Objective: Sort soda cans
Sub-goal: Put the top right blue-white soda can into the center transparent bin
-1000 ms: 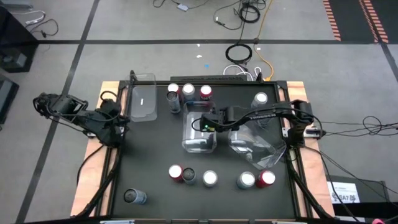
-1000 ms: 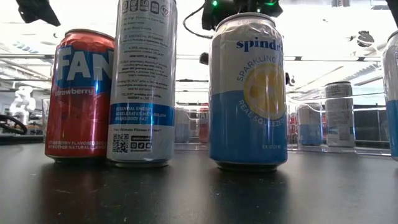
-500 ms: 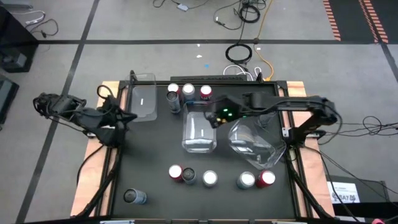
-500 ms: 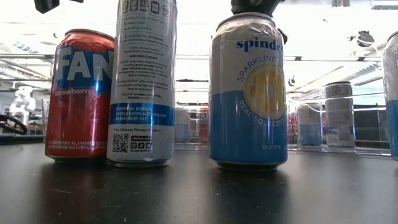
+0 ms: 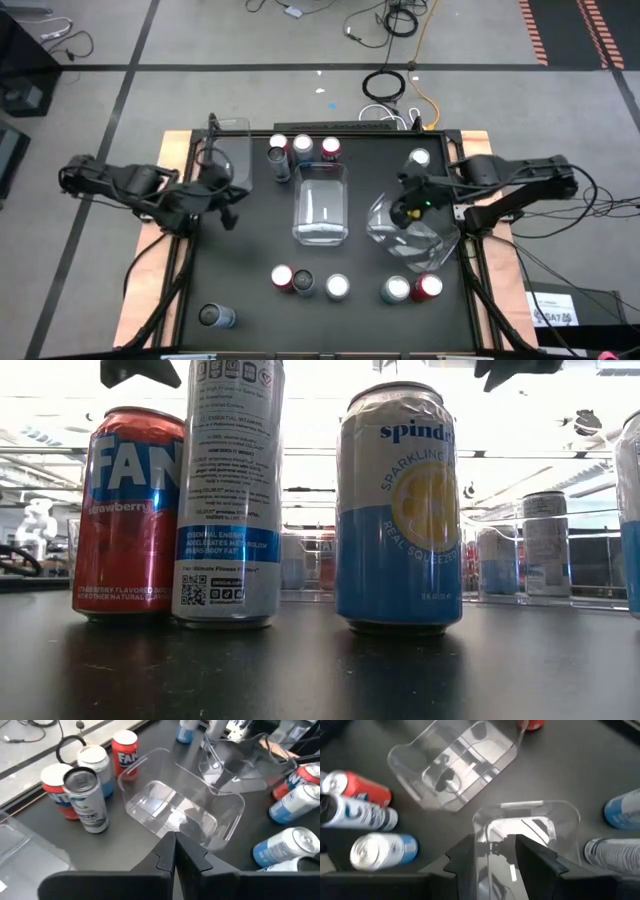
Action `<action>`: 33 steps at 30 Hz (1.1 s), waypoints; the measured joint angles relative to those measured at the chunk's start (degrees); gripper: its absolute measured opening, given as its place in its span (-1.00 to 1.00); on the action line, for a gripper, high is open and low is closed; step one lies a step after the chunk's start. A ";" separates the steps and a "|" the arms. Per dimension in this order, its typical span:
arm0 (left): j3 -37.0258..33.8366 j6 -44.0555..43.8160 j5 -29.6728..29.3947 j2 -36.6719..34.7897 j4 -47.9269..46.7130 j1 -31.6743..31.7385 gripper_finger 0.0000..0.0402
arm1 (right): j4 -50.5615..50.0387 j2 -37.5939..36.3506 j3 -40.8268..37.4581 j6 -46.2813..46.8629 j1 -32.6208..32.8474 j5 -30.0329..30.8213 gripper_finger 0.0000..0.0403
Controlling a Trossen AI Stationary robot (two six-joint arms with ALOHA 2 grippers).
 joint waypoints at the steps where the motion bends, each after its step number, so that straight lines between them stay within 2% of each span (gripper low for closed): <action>1: 0.00 0.46 0.34 0.63 0.50 0.93 -0.89 | 0.02 -0.26 0.00 0.07 0.69 0.06 -0.33; 10: 0.00 3.42 2.83 -0.01 1.99 9.90 -0.58 | 0.31 0.11 0.00 0.83 3.03 3.77 -0.33; 14: 0.00 3.62 3.43 -0.53 0.94 12.71 -0.36 | 1.18 0.66 0.00 1.55 3.01 4.63 -0.33; 18: 0.00 4.69 6.83 0.46 -1.86 15.16 -0.09 | 4.31 1.85 0.00 1.57 3.01 4.63 -0.33; 23: 0.00 4.95 7.09 2.32 -6.02 16.23 0.20 | 8.08 4.03 0.00 1.24 2.96 4.59 -0.33; 27: 0.00 4.94 7.22 2.88 -6.19 16.17 0.28 | 11.14 5.80 0.00 1.20 2.90 4.17 -0.33; 33: 0.00 4.64 7.73 2.88 -6.19 16.18 0.29 | 17.81 8.57 0.00 1.11 2.90 4.01 -0.33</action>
